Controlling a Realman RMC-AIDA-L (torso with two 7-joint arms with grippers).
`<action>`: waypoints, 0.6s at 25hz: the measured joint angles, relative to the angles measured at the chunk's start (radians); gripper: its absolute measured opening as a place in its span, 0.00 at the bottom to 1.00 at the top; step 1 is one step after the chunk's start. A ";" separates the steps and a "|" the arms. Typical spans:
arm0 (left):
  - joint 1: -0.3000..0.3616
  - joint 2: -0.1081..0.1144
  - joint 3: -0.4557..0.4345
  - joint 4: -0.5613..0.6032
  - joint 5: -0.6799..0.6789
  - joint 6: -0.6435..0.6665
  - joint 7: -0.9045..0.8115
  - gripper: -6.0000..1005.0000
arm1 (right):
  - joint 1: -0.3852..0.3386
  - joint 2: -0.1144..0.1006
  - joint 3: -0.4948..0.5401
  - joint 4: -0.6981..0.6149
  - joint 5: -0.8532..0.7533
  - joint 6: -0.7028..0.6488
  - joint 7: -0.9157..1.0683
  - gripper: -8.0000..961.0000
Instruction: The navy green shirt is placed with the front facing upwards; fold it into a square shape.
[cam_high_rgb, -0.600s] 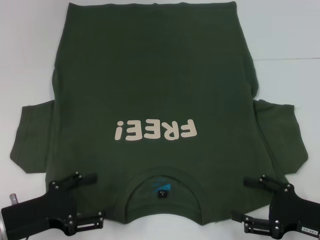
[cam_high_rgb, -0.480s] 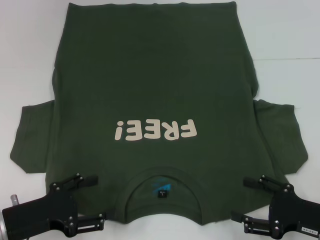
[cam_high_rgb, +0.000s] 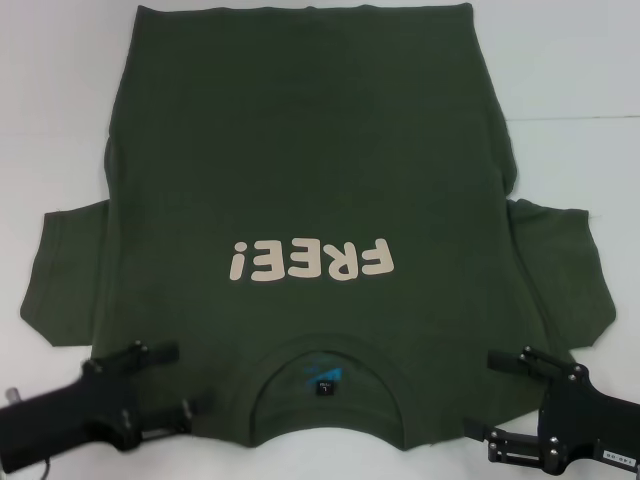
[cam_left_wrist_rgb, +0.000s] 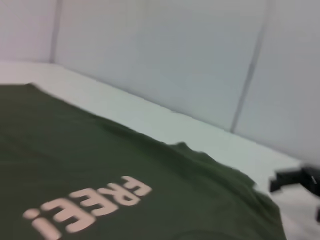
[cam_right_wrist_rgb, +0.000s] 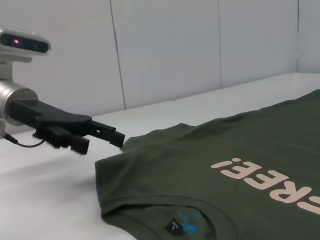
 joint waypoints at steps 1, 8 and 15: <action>-0.006 0.006 -0.016 0.000 0.000 0.001 -0.064 0.92 | 0.000 0.000 0.000 0.000 0.000 0.001 0.000 0.97; -0.046 0.061 -0.121 0.043 0.008 0.068 -0.475 0.91 | -0.007 0.000 0.001 -0.001 0.001 0.000 0.008 0.97; -0.064 0.105 -0.204 0.098 0.027 0.004 -0.886 0.90 | -0.007 0.000 0.001 -0.002 -0.002 0.005 0.026 0.97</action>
